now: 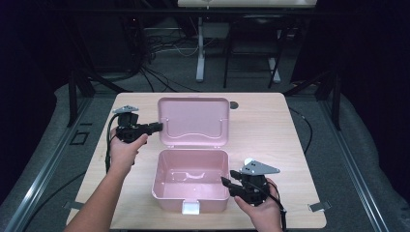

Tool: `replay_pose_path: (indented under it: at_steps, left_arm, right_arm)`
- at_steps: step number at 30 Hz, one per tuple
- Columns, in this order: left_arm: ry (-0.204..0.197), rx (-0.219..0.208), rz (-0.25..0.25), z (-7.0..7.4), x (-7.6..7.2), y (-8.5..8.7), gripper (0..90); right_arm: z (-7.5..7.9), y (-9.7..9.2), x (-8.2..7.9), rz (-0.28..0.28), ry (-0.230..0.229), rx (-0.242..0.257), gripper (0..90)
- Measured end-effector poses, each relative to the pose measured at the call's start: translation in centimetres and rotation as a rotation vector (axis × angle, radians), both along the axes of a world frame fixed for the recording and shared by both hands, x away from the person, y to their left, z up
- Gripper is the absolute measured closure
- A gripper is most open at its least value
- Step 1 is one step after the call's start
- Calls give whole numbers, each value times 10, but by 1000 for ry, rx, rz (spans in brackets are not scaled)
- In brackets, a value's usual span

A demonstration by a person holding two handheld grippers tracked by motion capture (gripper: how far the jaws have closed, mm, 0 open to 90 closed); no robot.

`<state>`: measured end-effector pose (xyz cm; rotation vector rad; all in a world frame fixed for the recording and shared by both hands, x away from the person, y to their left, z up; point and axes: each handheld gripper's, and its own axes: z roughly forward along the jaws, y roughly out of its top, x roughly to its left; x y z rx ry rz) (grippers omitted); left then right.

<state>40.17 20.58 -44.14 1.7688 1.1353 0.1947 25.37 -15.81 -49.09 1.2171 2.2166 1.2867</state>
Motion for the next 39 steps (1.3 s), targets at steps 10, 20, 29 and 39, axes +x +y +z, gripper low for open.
replay_pose_path:
  at_steps: [10, 20, 29, 39]
  left_arm:
    - [57, -32, -4, -3, 9, 3, 828]
    - [114, -48, 6, -6, 16, 3, 828]
    - [153, -63, 5, -8, 22, 5, 826]
    - [206, -55, 14, -15, 31, 4, 835]
  right_arm:
    - [0, 0, 1, 1, 9, -1, 582]
    - [0, -1, 2, 8, 8, 3, 583]
    - [0, -1, 2, 9, 13, 0, 584]
    - [0, -1, 2, 6, 16, 4, 583]
